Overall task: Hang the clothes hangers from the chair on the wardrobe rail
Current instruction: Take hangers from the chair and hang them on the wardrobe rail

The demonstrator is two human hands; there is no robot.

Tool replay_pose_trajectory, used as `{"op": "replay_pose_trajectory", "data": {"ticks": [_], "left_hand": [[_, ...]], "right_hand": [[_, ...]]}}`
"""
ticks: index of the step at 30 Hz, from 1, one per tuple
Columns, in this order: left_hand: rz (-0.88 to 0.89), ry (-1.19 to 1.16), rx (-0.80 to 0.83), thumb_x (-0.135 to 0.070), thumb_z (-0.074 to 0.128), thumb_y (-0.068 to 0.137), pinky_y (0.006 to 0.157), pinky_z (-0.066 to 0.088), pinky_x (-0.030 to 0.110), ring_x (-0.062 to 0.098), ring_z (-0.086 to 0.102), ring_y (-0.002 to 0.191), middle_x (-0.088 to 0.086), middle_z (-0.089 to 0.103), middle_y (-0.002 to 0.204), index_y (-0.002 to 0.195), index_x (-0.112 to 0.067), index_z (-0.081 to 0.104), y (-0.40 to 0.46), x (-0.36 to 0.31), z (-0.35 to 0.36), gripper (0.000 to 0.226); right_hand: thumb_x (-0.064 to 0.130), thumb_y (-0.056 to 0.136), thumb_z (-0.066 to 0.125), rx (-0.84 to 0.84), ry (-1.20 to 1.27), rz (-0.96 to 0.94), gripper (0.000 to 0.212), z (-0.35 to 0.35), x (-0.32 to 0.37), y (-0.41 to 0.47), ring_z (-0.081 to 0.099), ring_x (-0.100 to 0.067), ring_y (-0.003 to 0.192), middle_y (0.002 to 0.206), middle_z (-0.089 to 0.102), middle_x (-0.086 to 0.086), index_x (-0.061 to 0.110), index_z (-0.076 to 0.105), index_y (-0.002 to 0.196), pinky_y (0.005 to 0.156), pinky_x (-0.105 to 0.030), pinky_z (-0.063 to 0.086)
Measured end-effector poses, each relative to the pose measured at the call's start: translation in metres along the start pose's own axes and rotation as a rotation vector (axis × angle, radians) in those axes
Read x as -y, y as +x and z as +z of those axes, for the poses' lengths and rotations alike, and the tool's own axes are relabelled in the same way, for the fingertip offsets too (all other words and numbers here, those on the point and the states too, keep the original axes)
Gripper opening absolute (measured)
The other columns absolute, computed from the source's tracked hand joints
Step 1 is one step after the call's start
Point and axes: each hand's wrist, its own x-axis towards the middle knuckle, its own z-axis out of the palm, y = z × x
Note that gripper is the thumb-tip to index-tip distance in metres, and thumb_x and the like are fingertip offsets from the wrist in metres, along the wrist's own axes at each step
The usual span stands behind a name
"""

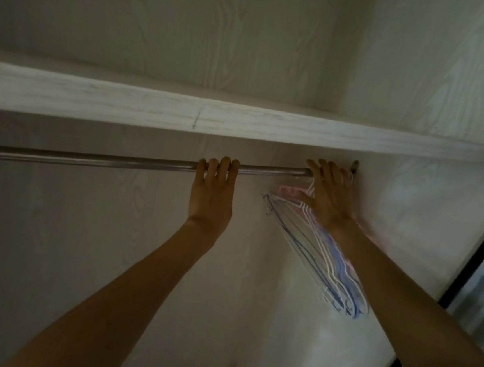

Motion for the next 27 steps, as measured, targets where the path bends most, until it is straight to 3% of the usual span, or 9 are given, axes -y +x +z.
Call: {"op": "replay_pose_trajectory", "data": {"ticks": [8, 13, 16, 19, 21, 24, 27], "left_hand": [[-0.005, 0.028, 0.009, -0.023, 0.048, 0.091, 0.118, 0.011, 0.043, 0.030, 0.026, 0.134, 0.010, 0.021, 0.147, 0.148, -0.011, 0.007, -0.001, -0.001, 0.000, 0.071], [0.006, 0.021, 0.028, -0.023, 0.046, 0.091, 0.118, 0.010, 0.044, 0.030, 0.024, 0.136, 0.011, 0.019, 0.148, 0.149, -0.011, 0.003, -0.001, -0.001, 0.000, 0.073], [0.029, 0.030, 0.045, -0.025, 0.046, 0.092, 0.118, 0.009, 0.044, 0.030, 0.024, 0.136, 0.011, 0.019, 0.148, 0.149, -0.008, 0.001, 0.001, 0.001, -0.002, 0.075], [0.056, -0.063, 0.016, -0.027, 0.050, 0.090, 0.120, 0.003, 0.041, 0.032, 0.022, 0.139, 0.014, 0.020, 0.150, 0.149, -0.006, 0.003, -0.004, 0.005, -0.001, 0.079], [0.069, -0.197, -0.072, -0.026, 0.063, 0.082, 0.119, 0.001, 0.038, 0.034, 0.020, 0.143, 0.018, 0.023, 0.153, 0.149, -0.004, 0.014, -0.014, 0.008, 0.007, 0.086], [0.191, -0.288, -0.237, -0.017, 0.074, 0.067, 0.121, 0.006, 0.040, 0.032, 0.024, 0.140, 0.017, 0.034, 0.149, 0.139, -0.004, 0.042, -0.033, 0.005, 0.027, 0.080], [0.323, -0.422, -0.163, -0.015, 0.072, 0.065, 0.112, 0.022, 0.040, 0.027, 0.043, 0.127, 0.009, 0.053, 0.135, 0.123, -0.011, 0.060, -0.057, -0.026, 0.039, 0.059]], "right_hand": [[0.057, 0.081, 0.055, 0.091, 0.009, 0.013, 0.085, -0.004, -0.003, -0.001, 0.020, -0.032, 0.143, 0.154, 0.025, -0.012, 0.016, 0.022, 0.148, 0.115, -0.049, 0.010], [0.049, 0.080, 0.064, 0.133, 0.017, -0.004, 0.090, -0.012, -0.007, -0.009, 0.021, -0.033, 0.143, 0.154, 0.025, -0.013, 0.013, 0.018, 0.148, 0.117, -0.049, 0.009], [0.048, 0.074, 0.071, 0.030, -0.056, -0.035, 0.088, -0.022, -0.008, -0.027, 0.040, -0.034, 0.132, 0.142, 0.044, -0.015, 0.008, 0.034, 0.143, 0.112, -0.048, 0.026], [0.044, 0.074, 0.072, -0.105, -0.028, -0.101, 0.071, -0.034, -0.008, -0.057, 0.060, -0.032, 0.109, 0.122, 0.061, -0.014, 0.005, 0.051, 0.129, 0.092, -0.042, 0.048], [0.043, 0.081, 0.061, -0.175, -0.064, -0.147, 0.050, -0.042, -0.006, -0.083, 0.067, -0.026, 0.091, 0.105, 0.069, -0.010, 0.007, 0.061, 0.116, 0.079, -0.032, 0.053], [0.037, 0.086, 0.046, -0.115, 0.000, -0.163, 0.039, -0.052, 0.000, -0.118, 0.066, -0.021, 0.078, 0.092, 0.070, -0.005, 0.011, 0.063, 0.110, 0.069, -0.026, 0.052], [0.031, 0.086, 0.044, 0.013, 0.006, -0.065, 0.030, -0.058, -0.001, -0.168, 0.064, -0.020, 0.074, 0.089, 0.067, -0.001, 0.017, 0.063, 0.105, 0.061, -0.027, 0.052]]}}
